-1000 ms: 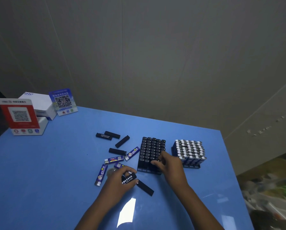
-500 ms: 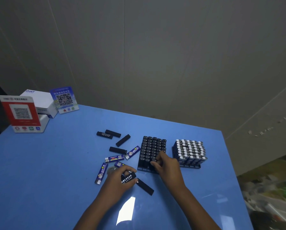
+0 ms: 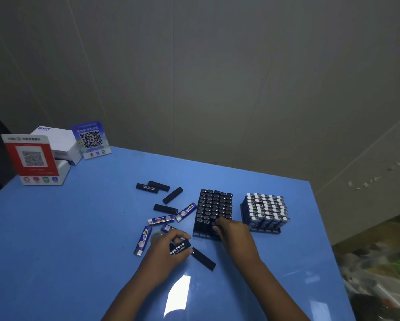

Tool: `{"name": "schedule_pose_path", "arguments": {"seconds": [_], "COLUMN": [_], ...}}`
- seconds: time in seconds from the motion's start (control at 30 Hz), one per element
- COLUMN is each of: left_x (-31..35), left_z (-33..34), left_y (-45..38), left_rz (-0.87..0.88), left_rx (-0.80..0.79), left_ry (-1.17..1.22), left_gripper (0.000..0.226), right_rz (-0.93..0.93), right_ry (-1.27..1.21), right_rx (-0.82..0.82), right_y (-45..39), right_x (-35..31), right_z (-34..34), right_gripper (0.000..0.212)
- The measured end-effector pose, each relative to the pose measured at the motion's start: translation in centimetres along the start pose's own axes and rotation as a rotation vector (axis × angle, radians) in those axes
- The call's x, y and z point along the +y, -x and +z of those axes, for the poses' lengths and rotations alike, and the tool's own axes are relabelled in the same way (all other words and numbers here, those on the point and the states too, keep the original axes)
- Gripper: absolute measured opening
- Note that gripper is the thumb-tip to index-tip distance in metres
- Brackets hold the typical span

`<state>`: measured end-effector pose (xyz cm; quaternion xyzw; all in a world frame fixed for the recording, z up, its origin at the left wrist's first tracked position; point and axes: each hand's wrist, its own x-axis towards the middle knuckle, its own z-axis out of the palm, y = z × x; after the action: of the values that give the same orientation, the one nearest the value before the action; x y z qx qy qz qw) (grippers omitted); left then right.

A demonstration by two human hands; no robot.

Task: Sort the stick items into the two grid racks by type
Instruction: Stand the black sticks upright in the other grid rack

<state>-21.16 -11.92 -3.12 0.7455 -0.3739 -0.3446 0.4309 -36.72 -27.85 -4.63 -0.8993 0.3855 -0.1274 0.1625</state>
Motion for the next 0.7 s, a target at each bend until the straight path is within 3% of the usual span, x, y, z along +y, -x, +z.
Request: {"name": "schedule_pose_path", "arguments": {"seconds": [0.17, 0.27, 0.3, 0.43, 0.5, 0.7], "left_x": [0.3, 0.6, 0.8, 2.1, 2.8, 5.0], "left_z": [0.2, 0.8, 1.1, 2.5, 3.3, 6.1], "left_y": [-0.2, -0.5, -0.6, -0.6, -0.5, 1.1], "left_rz": [0.005, 0.022, 0.028, 0.044, 0.052, 0.123], "left_rx": [-0.045, -0.061, -0.061, -0.084, -0.102, -0.095], "left_ry": [0.032, 0.048, 0.051, 0.046, 0.037, -0.016], "left_gripper": [0.031, 0.032, 0.032, 0.035, 0.035, 0.034], "right_rz": [-0.008, 0.064, 0.108, 0.189, 0.175, 0.161], "right_ry": [-0.032, -0.244, -0.363, -0.793, -0.87, -0.929], "right_rx": [-0.016, 0.008, 0.016, -0.205, -0.291, -0.304], "right_y": [0.1, 0.8, 1.1, 2.0, 2.8, 5.2], "right_x": [0.3, 0.1, -0.2, -1.1, -1.0, 0.2], "right_z": [-0.8, -2.2, -2.7, -5.0, -5.9, -7.8], "right_gripper": [0.017, 0.002, 0.006, 0.004, 0.007, 0.012]}}
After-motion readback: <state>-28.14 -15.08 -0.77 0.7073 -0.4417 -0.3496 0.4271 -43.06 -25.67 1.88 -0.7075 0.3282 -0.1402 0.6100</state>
